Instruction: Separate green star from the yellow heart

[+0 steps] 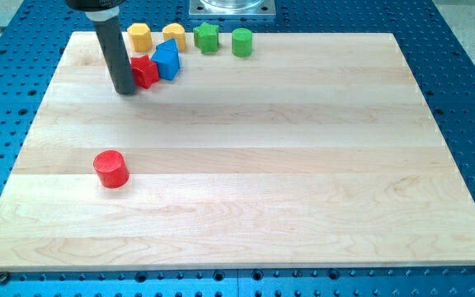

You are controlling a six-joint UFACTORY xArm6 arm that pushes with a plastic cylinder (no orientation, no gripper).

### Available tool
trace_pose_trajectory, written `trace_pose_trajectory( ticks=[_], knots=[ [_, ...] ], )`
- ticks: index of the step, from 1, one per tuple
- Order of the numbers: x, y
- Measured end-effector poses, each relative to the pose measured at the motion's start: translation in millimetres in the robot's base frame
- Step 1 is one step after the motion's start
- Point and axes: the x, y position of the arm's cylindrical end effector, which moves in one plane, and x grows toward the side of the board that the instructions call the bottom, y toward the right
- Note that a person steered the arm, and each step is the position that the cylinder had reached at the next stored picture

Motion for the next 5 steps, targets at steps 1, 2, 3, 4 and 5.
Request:
trace_pose_trajectory(
  ticks=[1, 2, 3, 4, 5],
  knots=[
    [-38, 12],
    [-98, 4],
    [-135, 4],
    [-136, -15],
    [-136, -30]
  ],
)
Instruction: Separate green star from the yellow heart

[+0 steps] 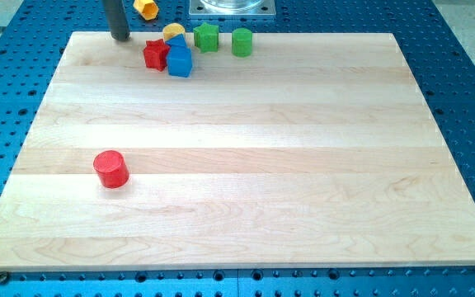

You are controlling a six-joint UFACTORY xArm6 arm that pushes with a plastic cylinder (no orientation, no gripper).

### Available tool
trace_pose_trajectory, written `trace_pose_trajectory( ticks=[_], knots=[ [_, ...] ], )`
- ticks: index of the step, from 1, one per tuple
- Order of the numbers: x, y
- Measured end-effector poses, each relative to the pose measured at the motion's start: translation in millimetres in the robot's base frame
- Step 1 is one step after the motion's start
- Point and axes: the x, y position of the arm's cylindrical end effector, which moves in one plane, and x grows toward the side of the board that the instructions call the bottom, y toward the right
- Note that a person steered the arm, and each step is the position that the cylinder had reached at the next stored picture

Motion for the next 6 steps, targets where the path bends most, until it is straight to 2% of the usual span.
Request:
trace_pose_trajectory(
  ticks=[1, 2, 3, 4, 5, 6],
  knots=[
    [0, 49],
    [1, 138],
    [13, 208],
    [43, 270],
    [26, 289],
    [11, 226]
  ],
)
